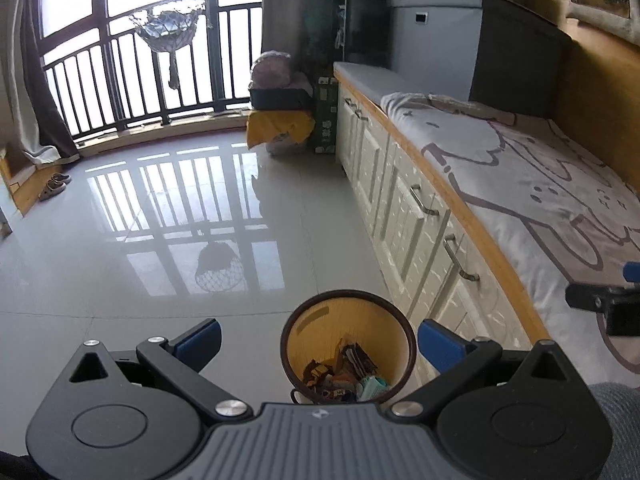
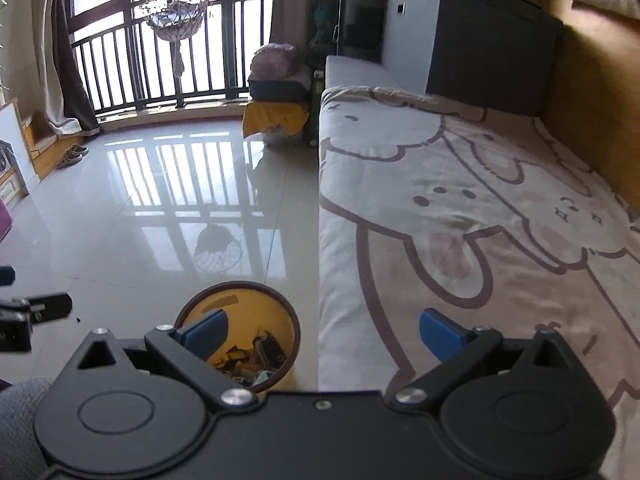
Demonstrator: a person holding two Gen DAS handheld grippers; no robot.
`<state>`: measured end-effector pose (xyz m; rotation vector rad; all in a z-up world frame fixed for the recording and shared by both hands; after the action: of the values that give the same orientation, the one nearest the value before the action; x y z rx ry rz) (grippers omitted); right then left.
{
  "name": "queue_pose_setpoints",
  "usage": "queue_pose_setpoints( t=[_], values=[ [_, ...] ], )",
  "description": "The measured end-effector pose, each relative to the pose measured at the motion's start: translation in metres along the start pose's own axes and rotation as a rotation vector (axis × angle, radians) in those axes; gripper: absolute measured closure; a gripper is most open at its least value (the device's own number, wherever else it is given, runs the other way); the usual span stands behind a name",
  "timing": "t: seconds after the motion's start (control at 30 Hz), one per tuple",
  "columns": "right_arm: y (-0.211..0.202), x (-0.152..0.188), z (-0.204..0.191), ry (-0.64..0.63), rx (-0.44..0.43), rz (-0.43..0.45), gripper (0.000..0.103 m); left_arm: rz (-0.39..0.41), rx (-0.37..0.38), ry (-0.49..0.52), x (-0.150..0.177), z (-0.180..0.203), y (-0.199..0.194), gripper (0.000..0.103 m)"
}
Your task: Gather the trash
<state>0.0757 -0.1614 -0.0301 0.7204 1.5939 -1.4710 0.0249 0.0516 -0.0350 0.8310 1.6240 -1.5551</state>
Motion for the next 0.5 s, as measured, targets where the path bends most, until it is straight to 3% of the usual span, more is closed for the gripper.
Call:
queue_pose_setpoints(
  t=[0.2, 0.5],
  values=[
    [-0.009, 0.001, 0.002, 0.016, 0.006, 0.052, 0.0, -0.013, -0.011, 0.029, 0.006, 0.001, -0.003, 0.0],
    [-0.015, 0.003, -0.004, 0.009, 0.018, 0.104, 0.0, 0.032, -0.031, 0.018, 0.008, 0.001, -0.007, 0.0]
  ],
)
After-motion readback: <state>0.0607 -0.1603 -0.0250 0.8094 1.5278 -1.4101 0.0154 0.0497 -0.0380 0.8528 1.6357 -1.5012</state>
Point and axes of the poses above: each gripper's, at about its wrist camera, not at the fingertips, and y roughly the way its jaws point, z to its right, x to its underside, the point moved 6 cm from there along y, roughly the way its jaws point, and after that the axes turned 11 degrees about z, right-handed, at the moved point
